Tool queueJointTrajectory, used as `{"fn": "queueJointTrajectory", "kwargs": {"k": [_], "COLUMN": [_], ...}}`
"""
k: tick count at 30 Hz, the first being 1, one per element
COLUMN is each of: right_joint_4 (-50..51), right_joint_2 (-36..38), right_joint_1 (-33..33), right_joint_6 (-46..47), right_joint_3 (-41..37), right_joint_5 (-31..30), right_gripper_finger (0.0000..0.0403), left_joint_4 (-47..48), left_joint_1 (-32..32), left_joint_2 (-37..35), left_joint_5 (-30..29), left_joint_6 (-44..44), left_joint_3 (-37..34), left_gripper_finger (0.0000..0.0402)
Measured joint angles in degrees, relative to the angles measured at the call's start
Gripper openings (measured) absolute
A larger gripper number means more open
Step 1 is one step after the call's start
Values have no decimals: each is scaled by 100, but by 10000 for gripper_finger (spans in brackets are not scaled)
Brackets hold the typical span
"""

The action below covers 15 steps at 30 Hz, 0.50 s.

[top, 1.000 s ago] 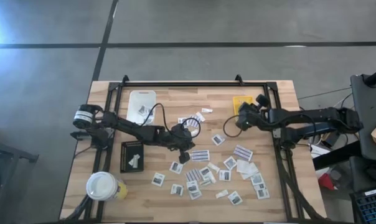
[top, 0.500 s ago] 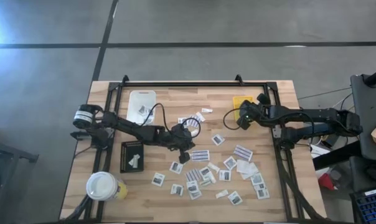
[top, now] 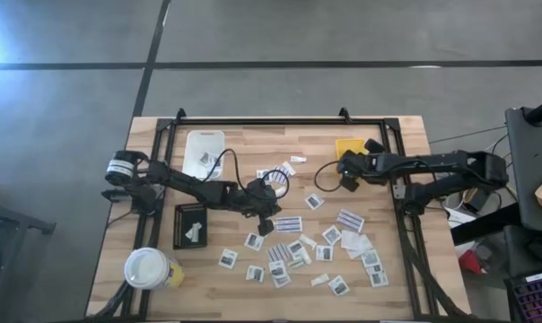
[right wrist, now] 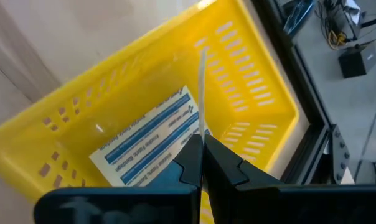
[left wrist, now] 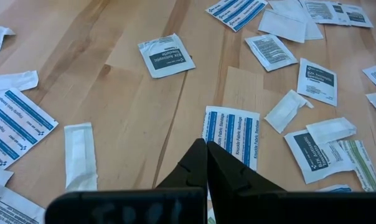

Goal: Pick & Place First Aid Supplies
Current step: Put the blue bandage pack into the yellow bin

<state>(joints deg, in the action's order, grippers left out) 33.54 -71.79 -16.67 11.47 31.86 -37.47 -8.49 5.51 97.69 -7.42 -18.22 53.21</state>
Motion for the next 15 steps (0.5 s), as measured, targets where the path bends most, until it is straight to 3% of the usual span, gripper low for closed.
{"fn": "queueJointTrajectory", "kwargs": {"k": [9, 15], "right_joint_4": [7, 9], "right_joint_2": [-120, -68], "right_joint_1": [0, 0], "right_joint_6": [-11, -13], "right_joint_3": [0, 67], "right_joint_5": [34, 55], "right_gripper_finger": [12, 56], "left_joint_4": [0, 1], "left_joint_1": [-2, -2], "left_joint_2": [0, 0], "left_joint_5": [0, 0], "left_joint_6": [0, 0], "left_joint_3": [0, 0], "left_gripper_finger": [2, 2]}}
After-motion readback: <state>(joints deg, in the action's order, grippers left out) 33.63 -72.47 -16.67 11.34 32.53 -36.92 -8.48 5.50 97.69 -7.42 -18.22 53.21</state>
